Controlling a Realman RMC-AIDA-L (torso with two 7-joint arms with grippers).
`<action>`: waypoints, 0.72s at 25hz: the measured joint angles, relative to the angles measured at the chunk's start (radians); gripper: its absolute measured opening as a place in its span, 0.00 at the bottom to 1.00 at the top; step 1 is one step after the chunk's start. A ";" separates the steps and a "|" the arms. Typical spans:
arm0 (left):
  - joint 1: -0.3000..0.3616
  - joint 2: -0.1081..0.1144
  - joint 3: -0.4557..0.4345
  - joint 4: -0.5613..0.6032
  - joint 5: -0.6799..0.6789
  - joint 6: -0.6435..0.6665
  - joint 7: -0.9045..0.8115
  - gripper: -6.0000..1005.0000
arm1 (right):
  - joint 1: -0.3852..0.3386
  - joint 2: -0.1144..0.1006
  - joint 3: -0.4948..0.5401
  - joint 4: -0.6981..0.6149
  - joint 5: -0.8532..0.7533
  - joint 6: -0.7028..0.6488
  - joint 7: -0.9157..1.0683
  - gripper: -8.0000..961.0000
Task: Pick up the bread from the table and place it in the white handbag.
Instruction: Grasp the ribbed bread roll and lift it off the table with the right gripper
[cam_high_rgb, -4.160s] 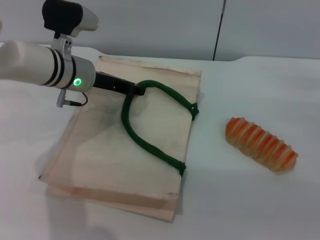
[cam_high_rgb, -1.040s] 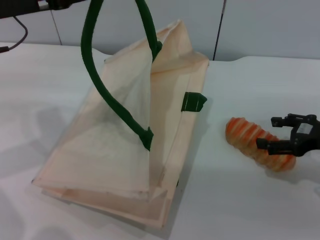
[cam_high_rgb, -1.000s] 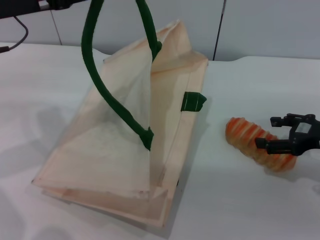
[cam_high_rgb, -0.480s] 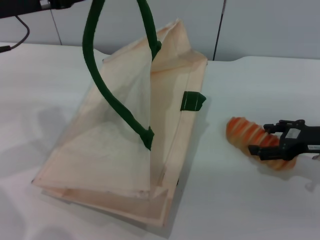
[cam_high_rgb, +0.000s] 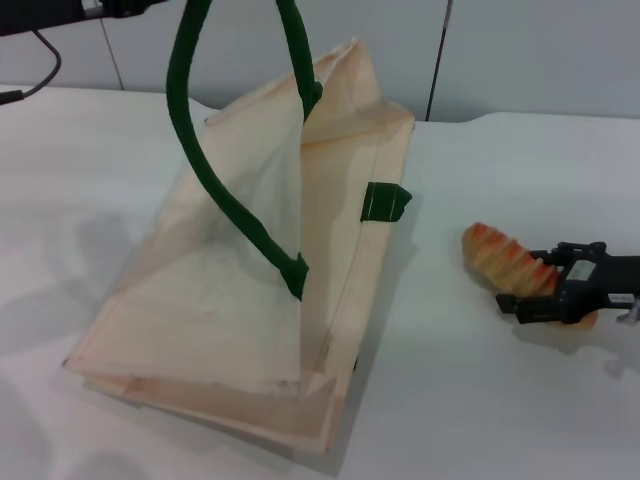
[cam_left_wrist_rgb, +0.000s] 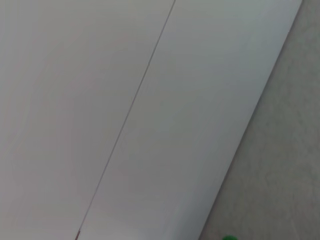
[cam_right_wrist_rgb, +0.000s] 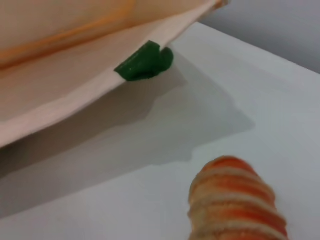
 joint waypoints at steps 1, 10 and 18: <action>0.001 0.000 0.000 0.000 -0.001 0.000 0.000 0.12 | -0.002 0.001 0.000 0.001 0.014 0.002 -0.012 0.77; 0.004 0.000 0.000 0.000 -0.002 0.003 0.001 0.12 | -0.010 -0.001 -0.003 0.002 0.049 0.007 -0.050 0.77; 0.004 0.000 0.000 0.000 -0.002 0.004 0.002 0.12 | -0.012 -0.004 -0.003 0.002 0.044 0.012 -0.050 0.73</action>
